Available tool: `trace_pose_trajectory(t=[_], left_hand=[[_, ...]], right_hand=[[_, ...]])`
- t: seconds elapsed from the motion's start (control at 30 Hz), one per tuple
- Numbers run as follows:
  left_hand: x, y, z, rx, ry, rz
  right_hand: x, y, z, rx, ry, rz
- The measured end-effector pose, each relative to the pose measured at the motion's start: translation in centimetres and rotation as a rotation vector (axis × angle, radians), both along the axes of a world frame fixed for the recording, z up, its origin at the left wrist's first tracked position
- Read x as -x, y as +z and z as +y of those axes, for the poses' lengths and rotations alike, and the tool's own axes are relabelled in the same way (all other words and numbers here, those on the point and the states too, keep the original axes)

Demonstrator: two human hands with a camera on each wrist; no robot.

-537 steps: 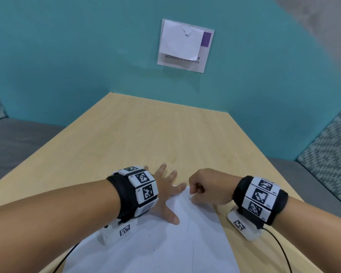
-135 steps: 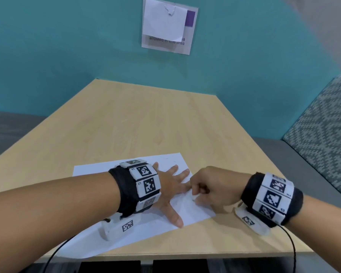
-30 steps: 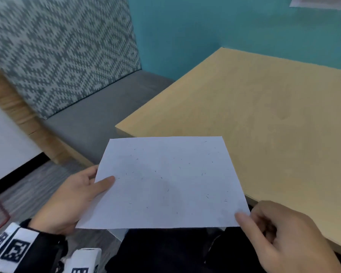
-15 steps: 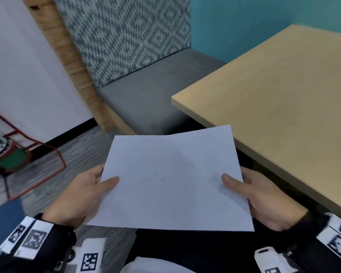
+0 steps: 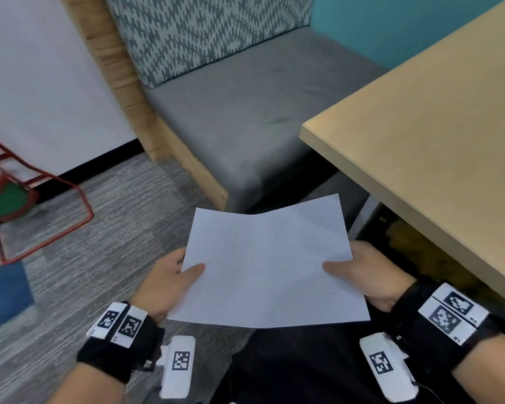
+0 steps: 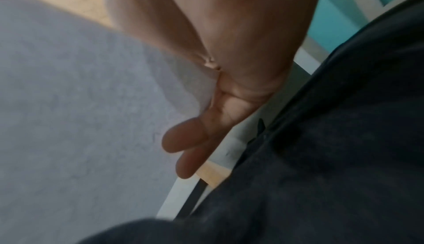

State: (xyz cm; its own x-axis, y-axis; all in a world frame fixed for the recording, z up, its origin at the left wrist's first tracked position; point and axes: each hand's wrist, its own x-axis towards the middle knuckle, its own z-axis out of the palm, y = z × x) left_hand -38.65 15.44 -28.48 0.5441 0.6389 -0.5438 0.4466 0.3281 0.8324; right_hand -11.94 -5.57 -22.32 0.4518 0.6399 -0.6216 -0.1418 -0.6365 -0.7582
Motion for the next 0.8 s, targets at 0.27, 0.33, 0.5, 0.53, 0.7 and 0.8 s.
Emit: trace_pose_trajectory(t=[0.27, 0.33, 0.5, 0.53, 0.7, 0.8], left_hand=[[-6.1, -9.4, 1.9, 0.039, -0.128, 0.078], [-7.5, -11.1, 1.8, 0.04, -0.185, 0.107], [-10.3, -15.1, 1.7, 0.078, -0.327, 0.203], [-10.8, -15.5, 1.4, 0.069, -0.359, 0.242], [-12.0, -15.2, 0.4, -0.263, -0.56, 0.444], [-13.2, -11.9, -1.0, -0.351, -0.607, 0.137]], right_hand=[[-3.1, -2.5, 2.3, 0.195, 0.073, -0.119], [-3.7, -2.9, 2.9, 0.224, 0.069, -0.127], [-4.6, -4.4, 4.6, 0.281, 0.021, -0.172], [-4.7, -4.6, 4.9, 0.289, 0.011, -0.183], [-4.1, -5.4, 6.6, 0.303, 0.027, -0.206], [-3.7, -5.8, 7.5, 0.301, 0.043, -0.201]])
